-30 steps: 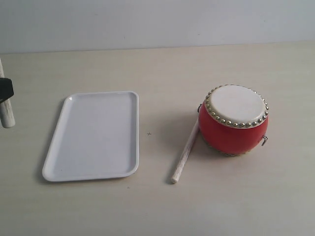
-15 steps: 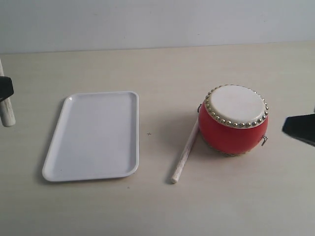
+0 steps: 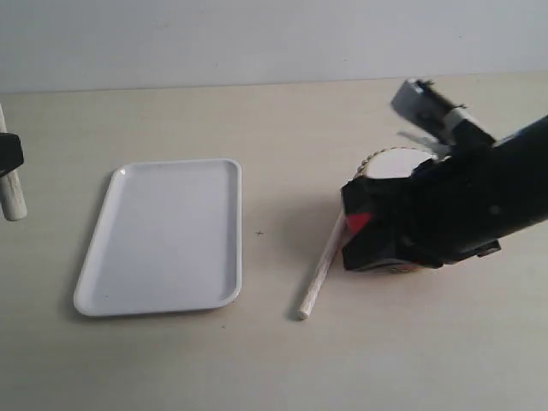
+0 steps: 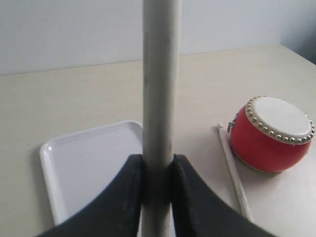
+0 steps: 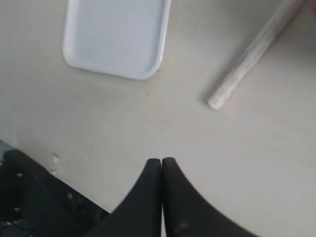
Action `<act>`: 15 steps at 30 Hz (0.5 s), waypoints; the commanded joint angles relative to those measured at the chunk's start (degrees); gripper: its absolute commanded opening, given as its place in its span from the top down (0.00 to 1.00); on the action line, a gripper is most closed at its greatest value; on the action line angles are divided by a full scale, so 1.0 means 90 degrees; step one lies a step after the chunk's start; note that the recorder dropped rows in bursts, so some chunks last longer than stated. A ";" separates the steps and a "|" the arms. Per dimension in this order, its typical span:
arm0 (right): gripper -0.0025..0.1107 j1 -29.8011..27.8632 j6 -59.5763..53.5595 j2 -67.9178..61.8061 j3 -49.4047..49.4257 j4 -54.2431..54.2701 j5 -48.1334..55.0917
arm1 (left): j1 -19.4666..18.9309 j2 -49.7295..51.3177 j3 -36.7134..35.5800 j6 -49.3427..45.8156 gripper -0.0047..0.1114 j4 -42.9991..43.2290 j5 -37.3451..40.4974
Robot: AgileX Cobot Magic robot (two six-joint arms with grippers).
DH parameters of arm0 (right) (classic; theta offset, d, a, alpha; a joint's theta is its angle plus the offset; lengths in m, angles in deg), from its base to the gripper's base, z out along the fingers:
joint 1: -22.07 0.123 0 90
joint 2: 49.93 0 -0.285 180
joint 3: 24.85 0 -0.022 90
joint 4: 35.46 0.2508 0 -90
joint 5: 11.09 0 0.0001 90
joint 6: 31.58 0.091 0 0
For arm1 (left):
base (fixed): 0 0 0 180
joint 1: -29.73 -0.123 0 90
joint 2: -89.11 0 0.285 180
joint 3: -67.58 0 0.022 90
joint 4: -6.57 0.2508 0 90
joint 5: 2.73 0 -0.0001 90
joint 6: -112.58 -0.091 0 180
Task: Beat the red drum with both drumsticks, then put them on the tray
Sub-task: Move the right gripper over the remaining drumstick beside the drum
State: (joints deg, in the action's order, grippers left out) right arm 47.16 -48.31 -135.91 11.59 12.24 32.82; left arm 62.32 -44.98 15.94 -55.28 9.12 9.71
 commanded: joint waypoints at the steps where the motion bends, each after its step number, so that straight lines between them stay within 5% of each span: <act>1: 0.98 0.0968 0.1734 -0.0818 -0.0592 -0.1333 -0.0394 | 0.0002 -0.0114 -0.0008 0.0035 0.96 0.0008 -0.0112; 10: 0.98 0.1026 0.1788 -0.1442 -0.0594 0.0099 -0.0744 | 0.0002 -0.0797 -0.0008 0.0035 0.96 -0.0017 -0.0032; 15: 0.98 0.1661 0.2868 -0.1538 -0.0594 -0.0579 -0.1399 | 0.0158 -0.0970 -0.0008 0.0060 0.96 -0.0017 -0.0018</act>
State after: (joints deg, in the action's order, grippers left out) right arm 59.56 -29.33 -149.61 6.53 10.62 24.64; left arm 62.79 -53.05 15.94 -55.10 9.12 9.71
